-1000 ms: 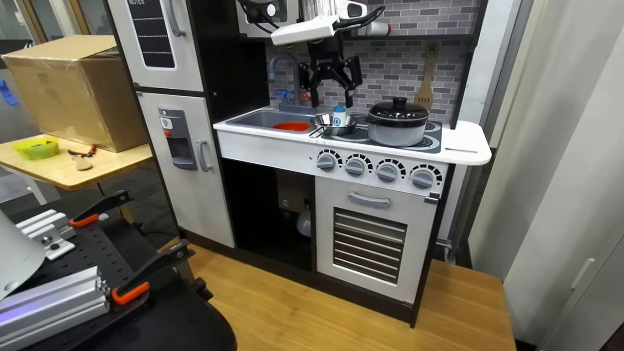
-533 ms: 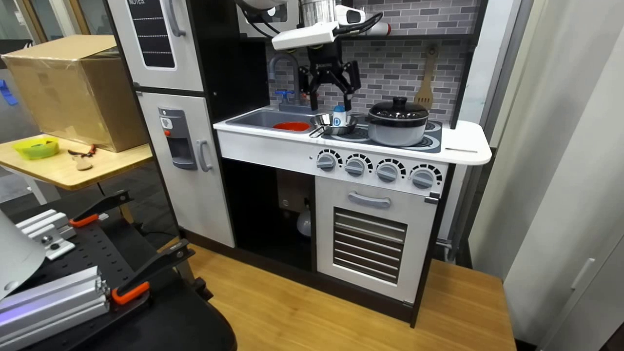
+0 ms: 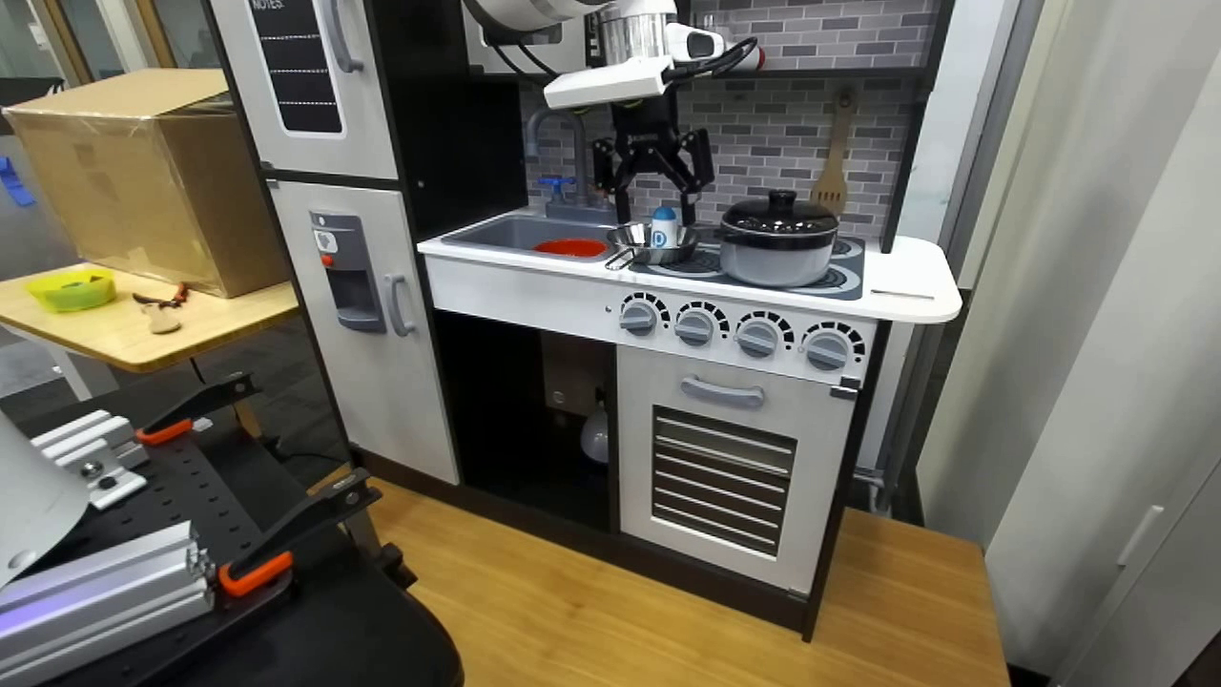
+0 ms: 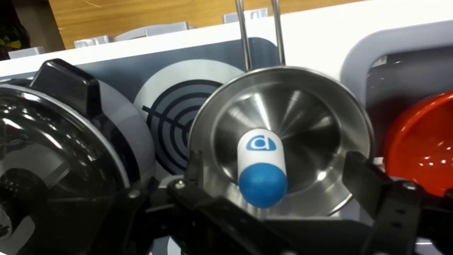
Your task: Take the white bottle from the pan and put it in the dish in the sink
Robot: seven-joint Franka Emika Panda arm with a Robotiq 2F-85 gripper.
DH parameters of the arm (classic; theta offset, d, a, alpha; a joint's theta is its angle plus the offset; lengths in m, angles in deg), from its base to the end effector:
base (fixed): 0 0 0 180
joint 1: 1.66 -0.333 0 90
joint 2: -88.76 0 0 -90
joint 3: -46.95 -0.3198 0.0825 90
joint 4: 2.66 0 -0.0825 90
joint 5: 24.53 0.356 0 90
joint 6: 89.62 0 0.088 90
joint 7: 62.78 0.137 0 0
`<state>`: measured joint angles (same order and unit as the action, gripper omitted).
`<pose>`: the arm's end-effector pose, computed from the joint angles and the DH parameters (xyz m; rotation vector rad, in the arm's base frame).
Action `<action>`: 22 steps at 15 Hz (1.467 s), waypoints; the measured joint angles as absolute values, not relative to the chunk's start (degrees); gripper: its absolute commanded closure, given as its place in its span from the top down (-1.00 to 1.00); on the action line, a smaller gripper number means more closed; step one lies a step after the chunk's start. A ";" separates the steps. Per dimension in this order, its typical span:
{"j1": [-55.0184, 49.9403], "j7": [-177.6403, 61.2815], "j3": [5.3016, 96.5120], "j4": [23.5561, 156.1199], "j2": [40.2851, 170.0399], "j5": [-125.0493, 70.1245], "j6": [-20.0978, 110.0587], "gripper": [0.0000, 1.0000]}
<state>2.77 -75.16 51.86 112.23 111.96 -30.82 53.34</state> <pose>0.5926 -0.0972 0.2565 3.0145 0.2209 0.0971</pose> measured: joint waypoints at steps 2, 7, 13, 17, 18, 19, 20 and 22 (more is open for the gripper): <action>2.85 -75.15 51.87 111.84 112.10 -30.81 53.33 0.18; 3.08 -75.15 51.87 111.40 112.12 -30.81 53.23 -0.49; 3.36 -75.15 51.94 111.09 112.13 -30.79 52.41 -0.66; 3.60 -75.15 51.99 110.91 112.13 -30.79 51.83 -0.68; 3.63 -75.15 52.01 110.89 112.13 -30.79 51.79 -0.69; 3.66 -75.16 52.03 110.87 112.13 -30.80 51.79 -0.70; 3.67 -75.17 52.03 110.79 112.13 -30.79 51.79 -0.71; 3.68 -75.20 51.85 110.48 112.03 -30.67 51.80 -0.72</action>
